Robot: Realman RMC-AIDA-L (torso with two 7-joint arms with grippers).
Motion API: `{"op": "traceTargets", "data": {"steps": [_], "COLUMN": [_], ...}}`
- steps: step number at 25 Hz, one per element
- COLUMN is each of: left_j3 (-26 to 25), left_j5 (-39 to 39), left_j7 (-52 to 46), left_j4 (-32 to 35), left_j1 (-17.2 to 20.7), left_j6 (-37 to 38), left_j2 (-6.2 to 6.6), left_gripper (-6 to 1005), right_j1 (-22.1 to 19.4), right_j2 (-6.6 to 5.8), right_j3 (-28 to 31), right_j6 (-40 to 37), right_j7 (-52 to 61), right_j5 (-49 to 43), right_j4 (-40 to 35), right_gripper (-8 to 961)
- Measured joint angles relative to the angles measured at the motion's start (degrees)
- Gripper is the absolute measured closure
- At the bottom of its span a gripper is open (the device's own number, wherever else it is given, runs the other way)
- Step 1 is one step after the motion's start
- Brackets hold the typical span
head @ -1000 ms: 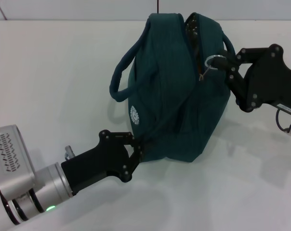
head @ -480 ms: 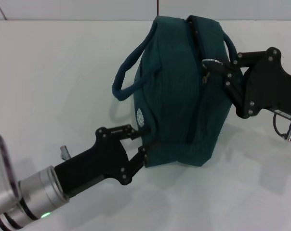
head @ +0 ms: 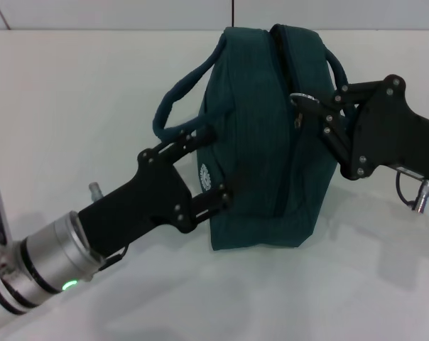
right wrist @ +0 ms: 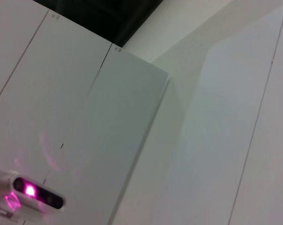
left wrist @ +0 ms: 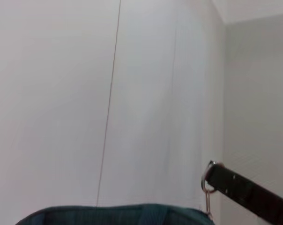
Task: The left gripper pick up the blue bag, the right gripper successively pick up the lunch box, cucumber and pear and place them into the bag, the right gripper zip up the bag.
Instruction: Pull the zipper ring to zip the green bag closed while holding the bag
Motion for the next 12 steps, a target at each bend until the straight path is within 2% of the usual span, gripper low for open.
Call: {"op": "traceTargets", "data": {"steps": [3,12], "left_j3": [0.0,0.0], "left_j5": [-0.5,-0.9], "left_j7": [-1.2,-4.3], "left_j4": [-0.4,-0.4], "left_j1": [-0.9,-1.5], "left_j6": [0.1,0.2], "left_j2": [0.0,0.0], "left_gripper": [270,225], "right_j1": [0.0,0.0], "right_j2": [0.0,0.0], "right_j3": [-0.2,-0.6], "right_j6": [0.1,0.0], "right_j7": [-0.3,-0.1], "right_j5": [0.2,0.2], "right_j4": [0.1,0.1], "right_gripper": [933,933]}}
